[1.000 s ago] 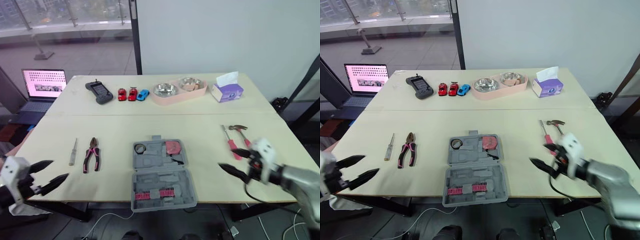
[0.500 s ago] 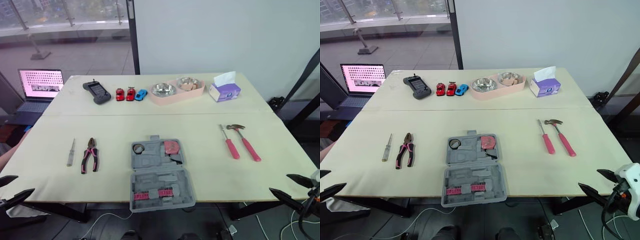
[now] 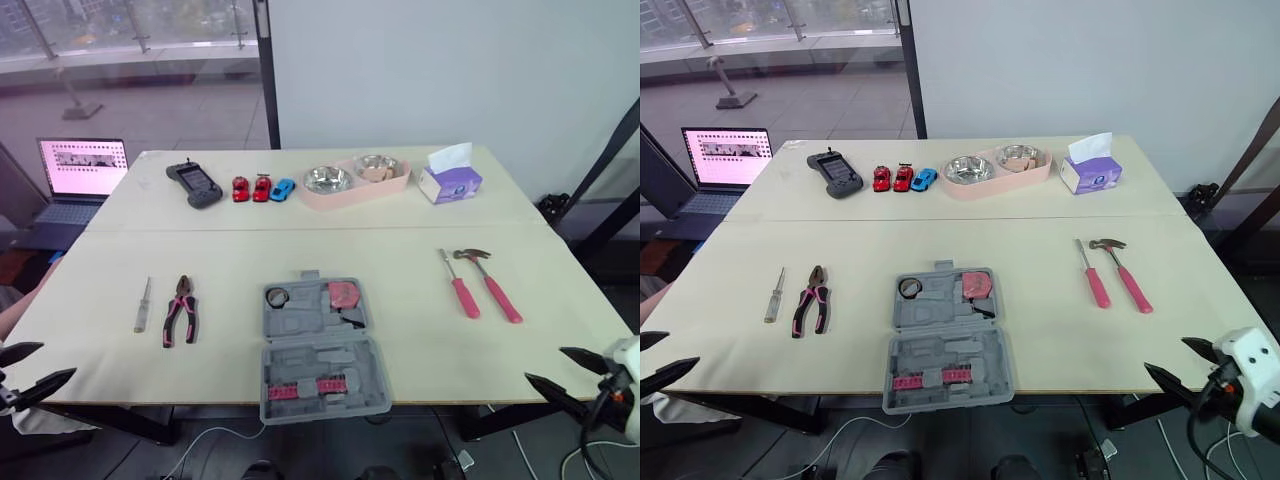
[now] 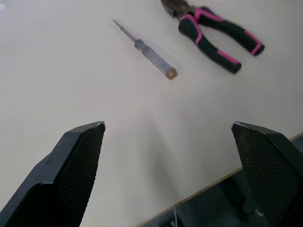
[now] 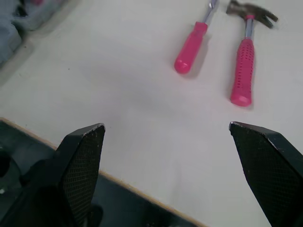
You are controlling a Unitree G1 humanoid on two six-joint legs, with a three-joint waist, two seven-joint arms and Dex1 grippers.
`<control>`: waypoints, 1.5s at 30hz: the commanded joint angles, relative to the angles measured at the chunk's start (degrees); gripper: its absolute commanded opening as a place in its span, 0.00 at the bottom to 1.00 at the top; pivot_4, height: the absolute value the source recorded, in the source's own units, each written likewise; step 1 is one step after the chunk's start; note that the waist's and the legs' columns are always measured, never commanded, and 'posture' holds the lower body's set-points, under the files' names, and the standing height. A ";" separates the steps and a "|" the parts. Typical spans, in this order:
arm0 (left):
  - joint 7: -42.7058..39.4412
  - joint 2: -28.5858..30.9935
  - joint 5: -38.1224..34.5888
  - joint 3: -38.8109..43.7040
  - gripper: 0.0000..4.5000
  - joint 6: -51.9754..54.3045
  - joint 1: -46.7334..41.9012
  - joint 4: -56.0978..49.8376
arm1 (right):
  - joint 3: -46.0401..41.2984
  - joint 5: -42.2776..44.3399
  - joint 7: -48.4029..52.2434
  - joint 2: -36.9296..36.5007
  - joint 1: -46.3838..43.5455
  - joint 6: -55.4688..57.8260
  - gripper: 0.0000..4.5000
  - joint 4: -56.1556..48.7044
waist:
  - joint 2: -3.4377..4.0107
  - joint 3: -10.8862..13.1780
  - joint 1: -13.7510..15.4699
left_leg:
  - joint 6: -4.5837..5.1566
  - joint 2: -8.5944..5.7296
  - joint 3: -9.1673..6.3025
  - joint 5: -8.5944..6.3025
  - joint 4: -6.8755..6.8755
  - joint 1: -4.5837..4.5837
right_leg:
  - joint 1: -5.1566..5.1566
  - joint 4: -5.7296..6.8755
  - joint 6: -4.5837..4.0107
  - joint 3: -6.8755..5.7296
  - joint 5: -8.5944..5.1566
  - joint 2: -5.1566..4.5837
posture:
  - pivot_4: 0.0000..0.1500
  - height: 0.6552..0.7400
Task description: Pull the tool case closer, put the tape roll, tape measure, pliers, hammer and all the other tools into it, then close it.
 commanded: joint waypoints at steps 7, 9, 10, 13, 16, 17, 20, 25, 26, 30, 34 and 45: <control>22.01 -21.21 -8.14 1.98 1.00 11.96 5.34 -27.12 | 15.32 6.83 -12.13 2.73 -15.40 11.90 0.99 -17.81 | -0.14 -0.05 0.34 | 0.00 0.06 -0.02 0.00 0.18 -0.04 | 0.02 0.04 0.01 0.02 0.00 0.03 | 1.00 1.00; 28.65 -25.42 -7.94 1.33 1.00 13.87 4.51 -31.28 | 19.57 7.01 -13.15 3.17 -19.33 13.41 0.99 -18.88 | -0.26 -0.08 0.49 | 0.00 0.04 -0.02 0.00 0.21 -0.04 | 0.04 0.04 0.01 0.02 0.01 0.01 | 1.00 1.00; 32.47 -27.20 -7.68 0.98 1.00 15.64 3.92 -33.30 | 21.69 6.97 -13.39 3.37 -21.23 13.84 0.99 -19.06 | -0.33 -0.11 0.60 | -0.01 0.04 -0.05 0.00 0.22 -0.04 | 0.04 0.03 0.01 0.00 0.01 0.01 | 1.00 1.00; 41.06 -31.04 -6.44 -1.29 1.00 19.91 1.61 -38.50 | 26.90 6.64 -13.81 4.14 -25.67 14.50 0.99 -19.07 | -0.44 -0.15 0.79 | 0.00 0.01 -0.10 0.00 0.23 -0.07 | 0.05 0.01 0.01 -0.04 0.01 0.01 | 1.00 1.00; 46.98 -31.65 -3.72 -4.24 1.00 24.01 -1.21 -40.56 | 31.24 5.85 -14.40 5.14 -28.30 14.51 0.99 -18.86 | -0.46 -0.15 0.73 | -0.01 0.00 -0.10 0.00 0.24 -0.07 | 0.04 0.01 0.01 -0.05 0.01 0.01 | 1.00 1.00; 49.23 -31.14 -2.36 -5.20 1.00 25.56 -2.92 -40.10 | 32.49 5.48 -14.77 5.56 -28.76 14.45 0.99 -18.78 | -0.46 -0.15 0.70 | -0.01 -0.01 -0.10 0.00 0.24 -0.07 | 0.04 0.01 0.01 -0.05 0.01 0.02 | 1.00 1.00; 51.86 -29.62 -0.19 -7.99 1.00 29.32 -7.82 -38.88 | 34.52 4.73 -15.81 6.38 -29.34 14.34 0.99 -18.58 | -0.47 -0.16 0.57 | -0.01 0.00 -0.13 0.01 0.25 -0.07 | 0.04 0.04 0.01 -0.07 0.01 0.06 | 1.00 1.00; 52.91 -27.90 0.79 -11.90 1.00 35.71 -17.24 -33.69 | 36.59 3.99 -17.00 7.09 -29.19 14.11 0.99 -18.92 | -0.47 -0.16 0.47 | -0.04 -0.02 -0.14 0.02 0.26 -0.07 | 0.03 0.05 0.01 -0.09 0.01 0.06 | 1.00 1.00; 53.00 -27.97 1.09 -12.47 1.00 36.12 -18.64 -32.54 | 36.82 3.84 -17.16 7.18 -29.18 14.06 0.99 -18.93 | -0.47 -0.16 0.38 | -0.04 -0.02 -0.14 0.03 0.26 -0.07 | 0.03 0.06 0.01 -0.09 0.01 0.06 | 1.00 1.00; 55.49 -28.86 3.32 -13.52 1.00 36.05 -21.58 -28.26 | 37.13 3.42 -17.44 7.11 -29.65 13.85 0.99 -18.65 | -0.47 -0.15 0.08 | -0.15 -0.02 -0.12 0.09 0.25 -0.07 | 0.01 0.06 0.01 -0.09 0.01 0.07 | 1.00 1.00; 57.71 -30.78 3.95 -13.58 1.00 36.17 -21.31 -27.83 | 36.88 3.71 -16.78 6.71 -31.36 14.05 0.99 -18.02 | -0.47 -0.15 0.32 | -0.20 -0.01 -0.13 0.11 0.25 -0.07 | 0.01 0.06 0.01 -0.09 0.01 0.07 | 1.00 1.00; 63.04 -33.34 7.34 -14.85 1.00 38.96 -22.97 -23.30 | 36.97 4.24 -15.49 6.25 -33.42 15.18 0.99 -18.03 | -0.48 -0.16 0.41 | -0.15 -0.02 -0.14 0.09 0.31 -0.09 | 0.03 0.07 0.02 -0.10 0.01 0.05 | 1.00 1.00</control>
